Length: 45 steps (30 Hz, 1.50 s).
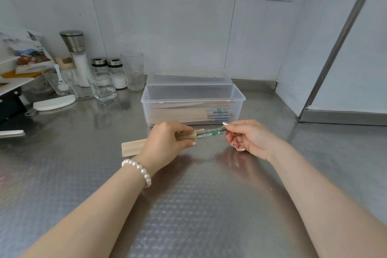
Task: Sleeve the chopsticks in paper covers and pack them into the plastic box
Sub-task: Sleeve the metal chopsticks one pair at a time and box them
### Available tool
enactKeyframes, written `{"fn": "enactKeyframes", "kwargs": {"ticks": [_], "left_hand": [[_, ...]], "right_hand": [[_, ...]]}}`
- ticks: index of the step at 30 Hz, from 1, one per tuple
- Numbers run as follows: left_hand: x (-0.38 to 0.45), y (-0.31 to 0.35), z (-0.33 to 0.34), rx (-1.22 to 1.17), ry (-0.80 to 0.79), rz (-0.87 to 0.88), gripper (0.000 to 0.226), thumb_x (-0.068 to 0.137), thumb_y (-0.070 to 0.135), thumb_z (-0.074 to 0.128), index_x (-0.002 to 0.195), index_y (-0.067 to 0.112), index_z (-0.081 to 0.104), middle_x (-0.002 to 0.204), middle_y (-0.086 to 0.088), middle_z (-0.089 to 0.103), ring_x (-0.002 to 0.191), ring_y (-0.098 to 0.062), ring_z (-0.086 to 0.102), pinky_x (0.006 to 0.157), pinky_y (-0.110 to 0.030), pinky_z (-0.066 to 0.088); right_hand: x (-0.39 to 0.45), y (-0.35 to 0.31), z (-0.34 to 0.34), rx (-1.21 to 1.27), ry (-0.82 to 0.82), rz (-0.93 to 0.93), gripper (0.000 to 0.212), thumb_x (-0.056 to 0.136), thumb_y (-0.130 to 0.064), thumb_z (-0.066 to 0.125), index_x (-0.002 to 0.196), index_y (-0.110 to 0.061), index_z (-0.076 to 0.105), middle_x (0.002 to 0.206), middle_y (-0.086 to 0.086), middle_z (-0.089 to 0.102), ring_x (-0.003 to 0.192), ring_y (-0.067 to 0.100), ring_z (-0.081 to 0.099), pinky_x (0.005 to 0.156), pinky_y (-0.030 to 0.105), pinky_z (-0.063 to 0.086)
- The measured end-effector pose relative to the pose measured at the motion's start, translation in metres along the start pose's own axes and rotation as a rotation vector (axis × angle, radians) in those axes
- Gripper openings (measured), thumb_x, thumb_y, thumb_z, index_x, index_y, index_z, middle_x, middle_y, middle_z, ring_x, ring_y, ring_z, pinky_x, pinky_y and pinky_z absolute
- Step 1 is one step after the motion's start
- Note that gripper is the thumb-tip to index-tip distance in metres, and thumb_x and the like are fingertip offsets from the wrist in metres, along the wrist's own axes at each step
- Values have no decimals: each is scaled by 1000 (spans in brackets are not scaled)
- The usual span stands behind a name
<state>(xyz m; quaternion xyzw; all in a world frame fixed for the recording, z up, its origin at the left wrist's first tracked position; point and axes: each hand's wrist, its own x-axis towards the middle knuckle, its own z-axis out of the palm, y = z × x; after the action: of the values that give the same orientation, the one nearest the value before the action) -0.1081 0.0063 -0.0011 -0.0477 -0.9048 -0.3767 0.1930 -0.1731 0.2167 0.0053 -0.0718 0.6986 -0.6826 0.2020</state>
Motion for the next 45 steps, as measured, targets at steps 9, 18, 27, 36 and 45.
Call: {"fn": "enactKeyframes", "kwargs": {"ticks": [9, 18, 27, 36, 45], "left_hand": [[-1, 3, 2, 7, 0, 30, 35, 66, 22, 80, 99, 17, 71, 87, 7, 65, 82, -8, 56, 76, -15, 38], [-1, 3, 2, 4, 1, 32, 35, 65, 21, 80, 99, 16, 71, 83, 8, 62, 83, -10, 57, 77, -18, 40], [0, 2, -2, -14, 22, 0, 35, 66, 22, 80, 99, 14, 71, 83, 8, 64, 84, -10, 59, 77, -17, 40], [21, 17, -34, -98, 199, -72, 28, 80, 35, 65, 105, 23, 66, 105, 10, 62, 102, -7, 54, 84, -22, 38], [64, -15, -37, 375, -60, -151, 28, 96, 28, 35, 81, 17, 55, 88, -9, 62, 99, -34, 50, 95, -40, 31]], "right_hand": [[-1, 2, 7, -29, -55, 11, 21, 88, -11, 58, 67, -4, 57, 53, 9, 58, 36, 14, 45, 32, 16, 30], [-5, 1, 13, -63, -80, 11, 22, 90, -12, 55, 70, -2, 58, 53, 10, 60, 33, 14, 48, 30, 15, 30], [-3, -1, 14, 112, -70, -41, 22, 93, -21, 49, 98, -8, 65, 55, 7, 62, 40, 13, 54, 36, 18, 38], [-4, -11, -1, 240, 44, -117, 24, 96, -10, 44, 87, -2, 64, 50, 6, 60, 39, 11, 51, 38, 17, 39], [-14, -22, -56, 445, 142, -80, 26, 95, -10, 40, 81, 2, 58, 43, 5, 48, 31, 9, 36, 30, 13, 23]]}}
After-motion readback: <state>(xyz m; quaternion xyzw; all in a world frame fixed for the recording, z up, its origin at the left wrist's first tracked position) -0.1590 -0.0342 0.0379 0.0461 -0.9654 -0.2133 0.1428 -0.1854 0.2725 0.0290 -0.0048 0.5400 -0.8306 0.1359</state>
